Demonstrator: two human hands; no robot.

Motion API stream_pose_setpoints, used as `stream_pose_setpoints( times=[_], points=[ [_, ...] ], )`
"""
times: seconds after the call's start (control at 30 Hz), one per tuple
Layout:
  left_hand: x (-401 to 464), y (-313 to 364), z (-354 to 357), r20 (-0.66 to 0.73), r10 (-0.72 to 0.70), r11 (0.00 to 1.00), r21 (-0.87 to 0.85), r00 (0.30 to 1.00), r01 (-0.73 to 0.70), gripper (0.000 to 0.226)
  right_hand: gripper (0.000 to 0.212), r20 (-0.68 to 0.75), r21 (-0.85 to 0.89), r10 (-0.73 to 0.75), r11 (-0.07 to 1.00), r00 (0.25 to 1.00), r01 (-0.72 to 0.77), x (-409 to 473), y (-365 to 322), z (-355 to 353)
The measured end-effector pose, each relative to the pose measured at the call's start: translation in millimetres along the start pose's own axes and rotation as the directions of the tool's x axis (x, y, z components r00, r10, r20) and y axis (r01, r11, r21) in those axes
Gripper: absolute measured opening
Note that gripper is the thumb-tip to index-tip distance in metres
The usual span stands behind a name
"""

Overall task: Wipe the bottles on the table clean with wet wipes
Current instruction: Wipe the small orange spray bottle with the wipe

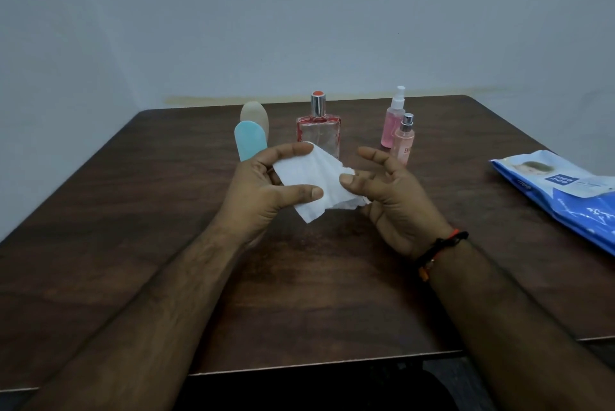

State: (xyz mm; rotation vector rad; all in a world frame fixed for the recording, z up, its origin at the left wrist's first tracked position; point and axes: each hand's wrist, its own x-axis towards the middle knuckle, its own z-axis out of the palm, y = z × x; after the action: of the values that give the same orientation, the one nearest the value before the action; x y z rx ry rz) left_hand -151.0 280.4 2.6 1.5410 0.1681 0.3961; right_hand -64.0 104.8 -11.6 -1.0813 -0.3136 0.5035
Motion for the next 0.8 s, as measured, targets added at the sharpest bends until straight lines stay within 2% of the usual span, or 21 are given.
stream_pose_setpoints(
  times=[0.13,0.27,0.4,0.5,0.6,0.7,0.8],
  points=[
    [-0.5,2.0,0.6,0.052,-0.017,0.993,-0.114,0.999,0.022,0.060,0.079,-0.056,-0.003,-0.120,0.993,0.991,0.120,0.6,-1.5,-2.1],
    [1.7,5.9,-1.5,0.159,-0.144,0.934,-0.303,0.977,0.187,0.059,0.074,0.045,-0.041,-0.194,0.980,0.980,0.196,-4.7,-7.2,-0.6],
    [-1.9,5.2,-0.2,0.334,-0.245,0.922,-0.210,0.910,0.325,0.035,0.065,0.173,-0.168,-0.221,0.954,0.960,0.249,-8.0,-5.3,1.6],
    [-3.7,6.7,1.0,0.391,-0.288,0.916,-0.155,0.875,0.370,0.031,0.064,0.213,-0.243,-0.205,0.936,0.955,0.255,-7.1,-2.1,1.0],
    [-2.1,5.0,2.0,0.339,-0.282,0.937,-0.101,0.897,0.333,0.041,0.069,0.211,-0.247,-0.140,0.950,0.967,0.191,-5.6,-0.4,1.1],
    [0.4,3.7,1.6,0.228,-0.230,0.944,-0.184,0.946,0.274,0.045,0.074,0.170,-0.152,-0.005,0.988,0.985,0.031,-5.2,-0.6,3.4],
    [0.8,4.4,-0.1,0.194,-0.189,0.942,-0.241,0.963,0.234,0.051,0.062,0.218,-0.112,0.161,0.984,0.963,-0.139,-7.9,-0.8,5.8]
  ],
)
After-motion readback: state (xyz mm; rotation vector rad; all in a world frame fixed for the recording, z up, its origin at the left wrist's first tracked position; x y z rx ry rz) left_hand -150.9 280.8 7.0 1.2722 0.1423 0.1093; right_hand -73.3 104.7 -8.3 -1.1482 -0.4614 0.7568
